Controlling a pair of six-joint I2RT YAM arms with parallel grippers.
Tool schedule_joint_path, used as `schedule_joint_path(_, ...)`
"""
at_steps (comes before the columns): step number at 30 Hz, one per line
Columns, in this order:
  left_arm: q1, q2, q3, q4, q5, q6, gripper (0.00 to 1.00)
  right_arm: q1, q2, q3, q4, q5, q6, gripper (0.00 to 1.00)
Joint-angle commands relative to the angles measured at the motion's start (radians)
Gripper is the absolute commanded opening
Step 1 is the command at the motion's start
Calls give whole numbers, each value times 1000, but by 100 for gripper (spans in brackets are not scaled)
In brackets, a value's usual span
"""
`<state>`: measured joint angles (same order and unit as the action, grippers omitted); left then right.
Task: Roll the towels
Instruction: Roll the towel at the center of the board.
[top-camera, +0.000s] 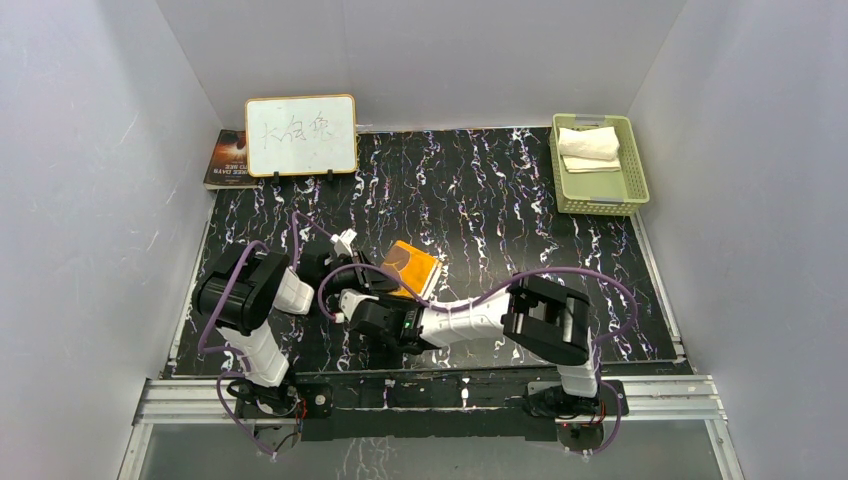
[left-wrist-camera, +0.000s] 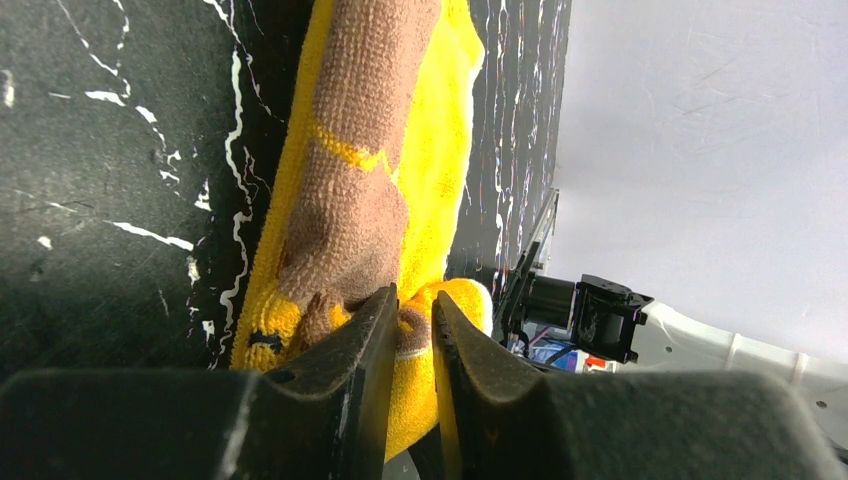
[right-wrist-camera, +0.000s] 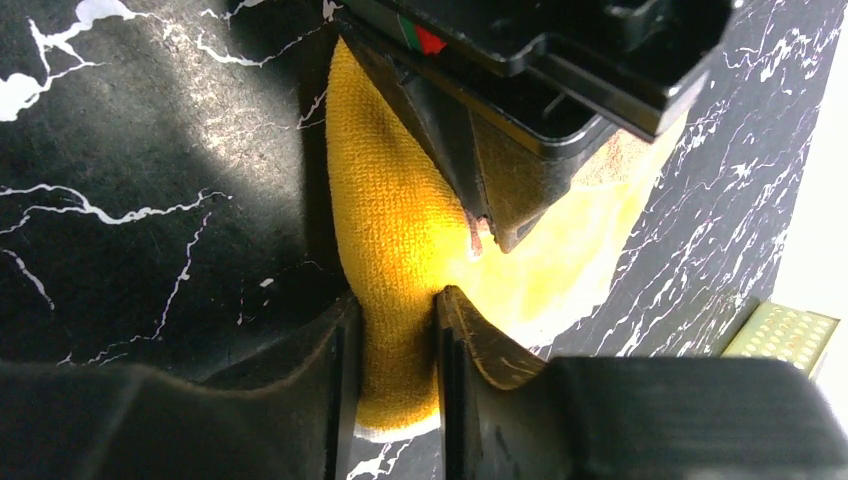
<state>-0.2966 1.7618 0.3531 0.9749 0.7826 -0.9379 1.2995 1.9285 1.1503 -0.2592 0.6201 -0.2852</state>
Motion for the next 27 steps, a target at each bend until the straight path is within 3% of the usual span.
schedule_joint_path(1,-5,40,-17,-184,-66,83,21,-26,33,20,-25,-33,39,23)
schedule_joint_path(4,-5,8,-1,-218,-57,88,21,-42,15,23,-32,-75,61,9)
schedule_joint_path(8,22,-99,63,-335,-21,102,26,-93,-68,15,-41,-270,130,8)
schedule_joint_path(12,93,-262,201,-590,-32,180,42,-157,-163,-10,-36,-499,205,8)
schedule_joint_path(15,178,-346,279,-733,-19,224,46,-193,-181,-24,-29,-622,250,9)
schedule_joint_path(21,241,-470,317,-836,0,241,47,-298,-231,-73,34,-901,376,10)
schedule_joint_path(27,237,-583,232,-800,30,197,47,-428,-208,-114,133,-1160,542,10)
